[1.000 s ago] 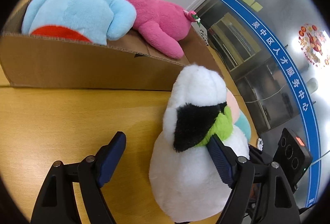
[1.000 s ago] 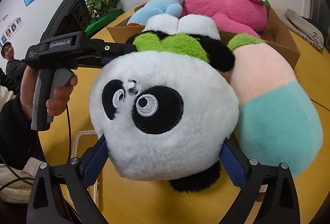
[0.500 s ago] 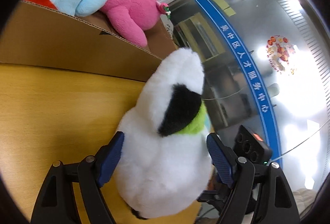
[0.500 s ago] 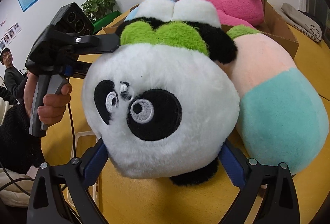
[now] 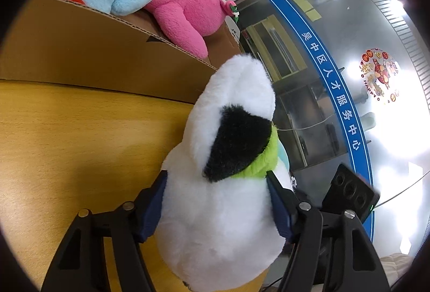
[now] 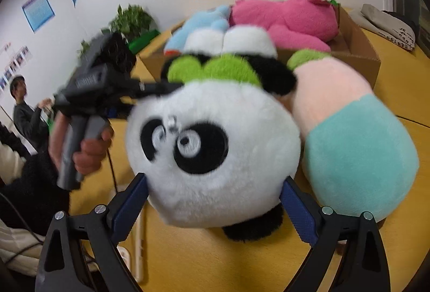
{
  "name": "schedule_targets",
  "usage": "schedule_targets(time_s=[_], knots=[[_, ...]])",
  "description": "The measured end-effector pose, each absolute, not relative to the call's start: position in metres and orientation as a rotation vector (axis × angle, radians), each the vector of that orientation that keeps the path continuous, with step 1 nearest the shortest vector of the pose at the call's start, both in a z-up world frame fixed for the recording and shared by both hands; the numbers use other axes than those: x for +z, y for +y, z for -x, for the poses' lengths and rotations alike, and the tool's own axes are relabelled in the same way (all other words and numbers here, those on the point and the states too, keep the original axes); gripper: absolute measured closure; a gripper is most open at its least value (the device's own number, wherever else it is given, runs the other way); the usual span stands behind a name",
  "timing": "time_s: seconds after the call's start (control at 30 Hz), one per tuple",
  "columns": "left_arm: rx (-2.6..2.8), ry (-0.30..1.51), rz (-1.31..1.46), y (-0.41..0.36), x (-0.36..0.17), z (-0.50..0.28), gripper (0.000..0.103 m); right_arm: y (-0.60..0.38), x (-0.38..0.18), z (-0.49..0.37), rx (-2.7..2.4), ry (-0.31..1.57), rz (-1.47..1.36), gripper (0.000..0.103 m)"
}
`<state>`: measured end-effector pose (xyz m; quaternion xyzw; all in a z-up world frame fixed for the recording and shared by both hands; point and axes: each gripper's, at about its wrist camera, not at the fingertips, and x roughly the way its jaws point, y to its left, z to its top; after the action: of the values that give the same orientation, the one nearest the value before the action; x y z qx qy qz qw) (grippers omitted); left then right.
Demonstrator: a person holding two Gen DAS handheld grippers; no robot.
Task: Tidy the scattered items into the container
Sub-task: 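Lift the panda plush with both grippers and carry it toward the box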
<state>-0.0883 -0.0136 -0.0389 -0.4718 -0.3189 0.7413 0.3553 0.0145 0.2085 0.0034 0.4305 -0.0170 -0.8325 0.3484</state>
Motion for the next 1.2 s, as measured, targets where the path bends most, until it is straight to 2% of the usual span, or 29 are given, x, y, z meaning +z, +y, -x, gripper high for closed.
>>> schedule_targets(time_s=[0.07, 0.17, 0.23, 0.37, 0.43, 0.53, 0.63, 0.77, 0.9, 0.97, 1.0, 1.2], knots=[[1.917, -0.817, 1.216, -0.014, -0.039, 0.088, 0.034, 0.218, 0.010, -0.006, -2.148, -0.129, -1.081, 0.005], [1.969, -0.795, 1.212, -0.015, -0.035, 0.087, 0.031, 0.215, 0.003, 0.007, -2.122, -0.161, -1.117, 0.006], [1.982, -0.786, 1.183, -0.023, -0.029, 0.082, 0.031, 0.210, -0.001, 0.012, -2.101, -0.172, -1.133, 0.014], [2.024, -0.718, 1.148, -0.041, -0.019, 0.058, 0.031, 0.201, -0.003, 0.004, -2.072, -0.170, -1.148, 0.022], [2.020, -0.714, 1.143, -0.050, -0.021, 0.044, 0.031, 0.196, -0.004, 0.000, -2.057, -0.169, -1.155, 0.022], [2.009, -0.722, 1.157, -0.054, -0.029, 0.041, 0.026, 0.189, -0.005, -0.006, -2.035, -0.167, -1.165, 0.020], [2.006, -0.736, 1.163, -0.057, -0.031, 0.043, 0.029, 0.181, -0.007, -0.013, -2.013, -0.165, -1.176, 0.015], [2.009, -0.750, 1.173, -0.063, -0.032, 0.046, 0.037, 0.202, 0.003, -0.002, -2.060, -0.233, -1.147, 0.015], [2.018, -0.739, 1.179, -0.061, -0.033, 0.046, 0.037, 0.204, -0.011, 0.018, -2.051, -0.277, -1.203, 0.016], [2.030, -0.756, 1.189, -0.062, -0.036, 0.046, 0.037, 0.196, -0.020, 0.018, -1.991, -0.325, -1.210, 0.021], [2.029, -0.767, 1.187, -0.064, -0.037, 0.044, 0.039, 0.193, -0.022, 0.019, -1.967, -0.350, -1.202, 0.033], [2.052, -0.751, 1.168, -0.061, -0.024, 0.032, 0.050, 0.181, -0.012, 0.010, -1.951, -0.326, -1.143, 0.048]])
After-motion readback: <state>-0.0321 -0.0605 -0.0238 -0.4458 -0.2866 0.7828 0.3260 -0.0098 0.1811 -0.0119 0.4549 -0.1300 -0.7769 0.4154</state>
